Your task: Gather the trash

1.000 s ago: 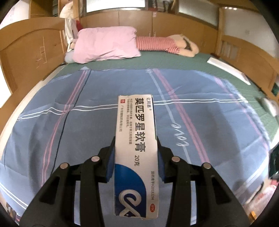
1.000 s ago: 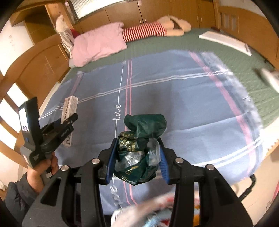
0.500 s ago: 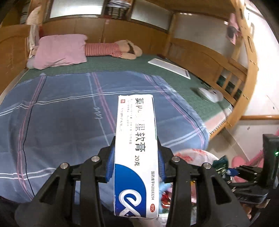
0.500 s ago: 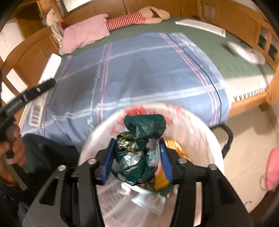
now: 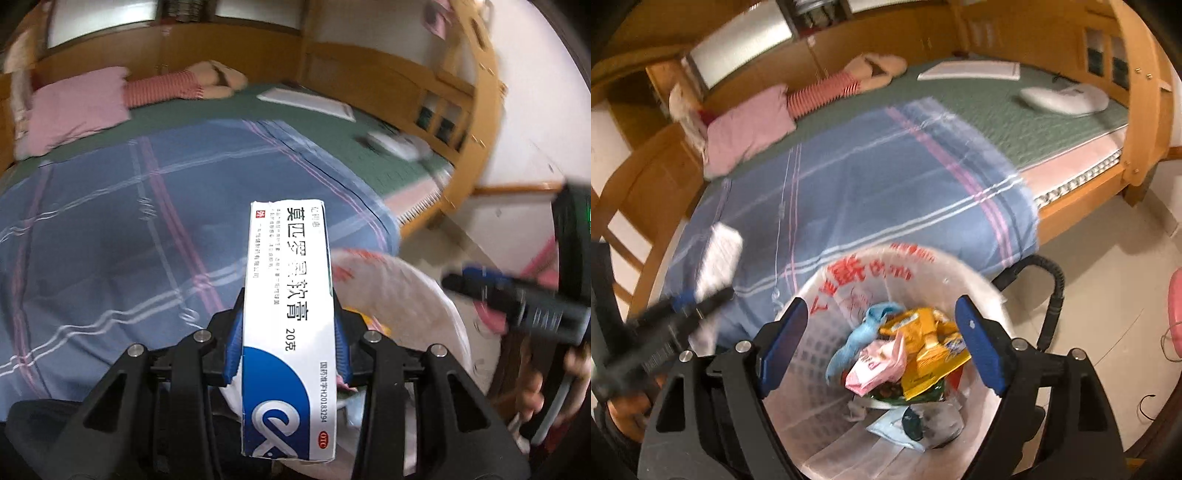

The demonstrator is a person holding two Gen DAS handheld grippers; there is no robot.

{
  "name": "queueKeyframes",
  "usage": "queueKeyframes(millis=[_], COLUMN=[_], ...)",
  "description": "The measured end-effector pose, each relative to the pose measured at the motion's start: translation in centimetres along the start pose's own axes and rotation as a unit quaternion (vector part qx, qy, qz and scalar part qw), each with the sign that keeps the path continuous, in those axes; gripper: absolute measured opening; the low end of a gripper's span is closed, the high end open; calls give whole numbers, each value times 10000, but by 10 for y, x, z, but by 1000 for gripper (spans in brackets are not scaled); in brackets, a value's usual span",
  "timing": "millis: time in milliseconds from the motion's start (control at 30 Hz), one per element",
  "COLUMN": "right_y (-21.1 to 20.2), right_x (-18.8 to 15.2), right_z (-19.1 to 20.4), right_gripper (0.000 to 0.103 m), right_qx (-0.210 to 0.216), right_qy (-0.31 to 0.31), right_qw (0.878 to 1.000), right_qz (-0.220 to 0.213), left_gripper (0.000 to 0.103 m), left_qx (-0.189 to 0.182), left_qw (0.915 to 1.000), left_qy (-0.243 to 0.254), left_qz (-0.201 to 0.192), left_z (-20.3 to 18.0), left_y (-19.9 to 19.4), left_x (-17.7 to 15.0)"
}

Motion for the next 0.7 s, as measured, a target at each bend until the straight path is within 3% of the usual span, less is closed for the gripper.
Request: queueKeyframes(millis=[100, 133, 200, 267, 367, 533, 700], right_y=[-11, -12, -16, -19, -23, -43, -64], right_x=[5, 6, 8, 9, 10, 10, 5], right_z=[-8, -10, -12, -12, -9, 18, 55], right_gripper=[81, 81, 81, 82, 84, 91, 98], right_qx=[-59, -73, -115, -158, -279, -690, -1061], right_qy=[111, 128, 150, 171, 135, -404, -1230], right_qw=[9997, 9996, 9994, 9991, 9989, 9950, 9805], right_qz=[-193, -220, -276, -343, -359, -596, -1107], left_gripper=[47, 52, 76, 80, 89, 96, 100], left_qx=[-178, -214, -172, -110, 427, 1376, 1802], left_qw=[9995, 9993, 9994, 9996, 9989, 9873, 9761], left_qy=[146, 187, 233, 246, 169, 1, -32], left_qz=[194, 231, 199, 122, -114, -790, -1216], left_z=[-13, -16, -20, -20, -13, -3, -6], left_y=[8, 10, 8, 5, -6, -48, -80], left_x=[-8, -11, -13, -12, -8, 2, 10])
Point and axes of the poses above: each gripper's, at about its wrist camera, not at the fingertips, and y roughly the way its jaws point, z to its left, x to its top, the point moved 4 cm from there along y, roughly the way its jaws point, and after that the axes turned 12 degrees about -x, right-handed, at the moved point
